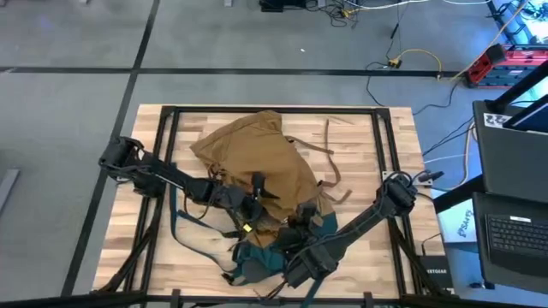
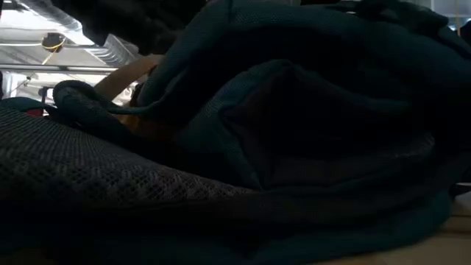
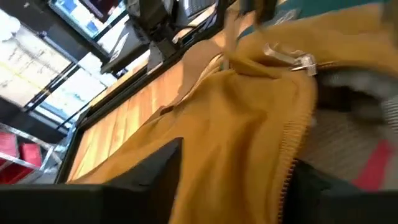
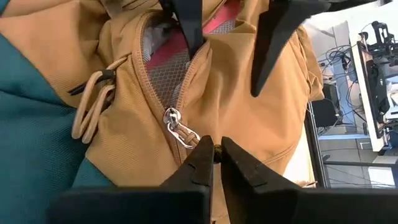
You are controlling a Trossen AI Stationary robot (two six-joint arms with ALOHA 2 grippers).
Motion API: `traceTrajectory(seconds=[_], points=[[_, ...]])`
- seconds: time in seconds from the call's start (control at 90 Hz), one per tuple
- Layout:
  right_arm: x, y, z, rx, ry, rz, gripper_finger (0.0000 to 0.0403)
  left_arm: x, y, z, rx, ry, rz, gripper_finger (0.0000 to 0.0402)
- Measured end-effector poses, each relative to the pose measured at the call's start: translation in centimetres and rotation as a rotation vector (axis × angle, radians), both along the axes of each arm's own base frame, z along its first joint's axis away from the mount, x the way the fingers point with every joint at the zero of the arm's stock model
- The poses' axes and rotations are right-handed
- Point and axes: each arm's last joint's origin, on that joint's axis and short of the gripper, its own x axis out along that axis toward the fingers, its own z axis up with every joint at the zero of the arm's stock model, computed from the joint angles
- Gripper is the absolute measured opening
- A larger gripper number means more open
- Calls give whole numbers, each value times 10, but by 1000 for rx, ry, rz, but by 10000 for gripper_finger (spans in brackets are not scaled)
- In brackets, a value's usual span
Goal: Unpack backpack
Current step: Open the brown backpack
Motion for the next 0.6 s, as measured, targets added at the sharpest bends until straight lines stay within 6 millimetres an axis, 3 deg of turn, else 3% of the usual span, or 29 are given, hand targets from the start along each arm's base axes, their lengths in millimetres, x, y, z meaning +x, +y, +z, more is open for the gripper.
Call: traceTrajectory(seconds=[0.1, 0.144, 0.456, 0.6], points=[[0, -1, 0, -5, -1, 0, 0, -1, -6, 1, -16, 2, -49, 47], [1, -2, 0, -8, -1, -1, 0, -2, -8, 1, -24, -1, -73, 20], [1, -7, 1, -39, 15, -12, 0, -26, -39, 17, 49, 36, -104, 1], [-2, -8, 1, -47, 21, -32, 0, -52, -55, 33, 100, 31, -51, 0]])
